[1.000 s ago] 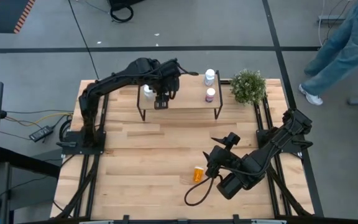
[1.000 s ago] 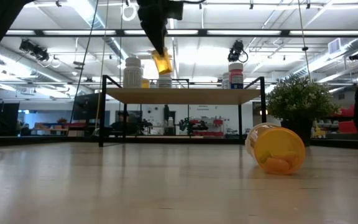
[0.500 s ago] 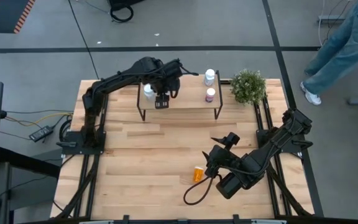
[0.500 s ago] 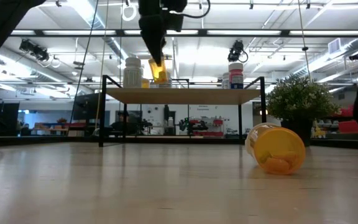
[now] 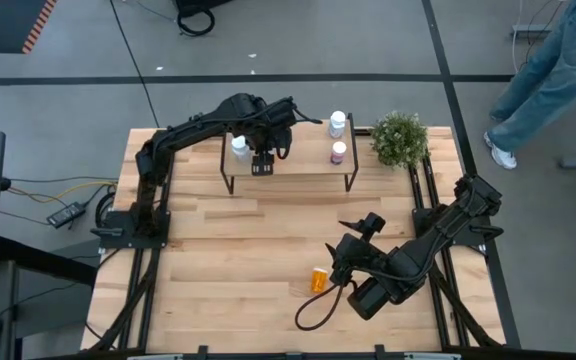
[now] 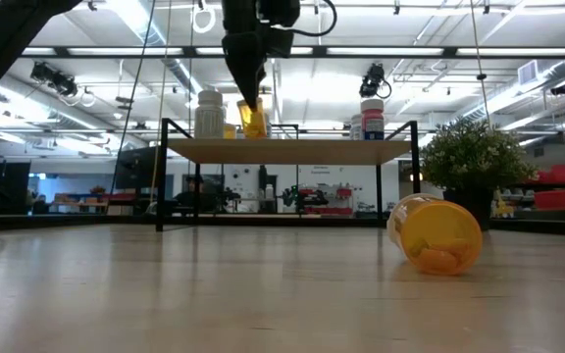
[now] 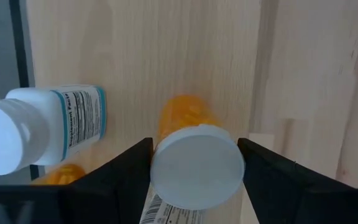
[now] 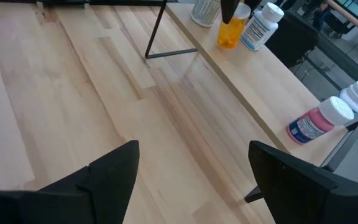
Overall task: Pick and place medicine bottles onto shelf by color
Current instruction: Put the left yellow pill bottle on the shelf
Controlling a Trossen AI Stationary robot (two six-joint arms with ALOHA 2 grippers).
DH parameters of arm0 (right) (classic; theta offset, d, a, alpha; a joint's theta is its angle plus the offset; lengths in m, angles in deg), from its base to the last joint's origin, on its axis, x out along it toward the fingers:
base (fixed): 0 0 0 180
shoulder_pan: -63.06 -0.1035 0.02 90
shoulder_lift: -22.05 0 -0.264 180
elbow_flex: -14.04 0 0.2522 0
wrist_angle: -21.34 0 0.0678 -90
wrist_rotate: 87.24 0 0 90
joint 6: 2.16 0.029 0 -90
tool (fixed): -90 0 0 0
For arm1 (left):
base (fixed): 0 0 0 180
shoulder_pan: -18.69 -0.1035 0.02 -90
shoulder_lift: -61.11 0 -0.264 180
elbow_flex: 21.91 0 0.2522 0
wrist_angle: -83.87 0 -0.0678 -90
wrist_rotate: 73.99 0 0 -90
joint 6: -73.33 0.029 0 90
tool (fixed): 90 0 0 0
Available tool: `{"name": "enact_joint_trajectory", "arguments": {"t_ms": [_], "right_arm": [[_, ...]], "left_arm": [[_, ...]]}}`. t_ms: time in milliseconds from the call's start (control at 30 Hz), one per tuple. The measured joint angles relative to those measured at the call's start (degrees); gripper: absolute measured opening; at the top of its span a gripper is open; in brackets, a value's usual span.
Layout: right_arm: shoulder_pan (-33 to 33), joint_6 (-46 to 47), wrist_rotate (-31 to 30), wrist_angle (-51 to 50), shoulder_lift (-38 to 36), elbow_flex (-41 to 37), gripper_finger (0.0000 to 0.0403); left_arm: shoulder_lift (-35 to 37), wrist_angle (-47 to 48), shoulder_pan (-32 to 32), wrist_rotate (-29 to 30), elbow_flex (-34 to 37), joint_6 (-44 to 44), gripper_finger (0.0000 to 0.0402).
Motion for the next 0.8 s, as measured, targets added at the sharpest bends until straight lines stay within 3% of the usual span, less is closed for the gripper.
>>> {"name": "enact_joint_trajectory", "arguments": {"t_ms": [800], "right_arm": [[0.0, 0.0, 0.0, 0.0, 0.0, 0.0, 0.0312]], "left_arm": [[0.0, -0.6, 0.0, 0.0, 0.0, -0.5, 0.0231]]}}
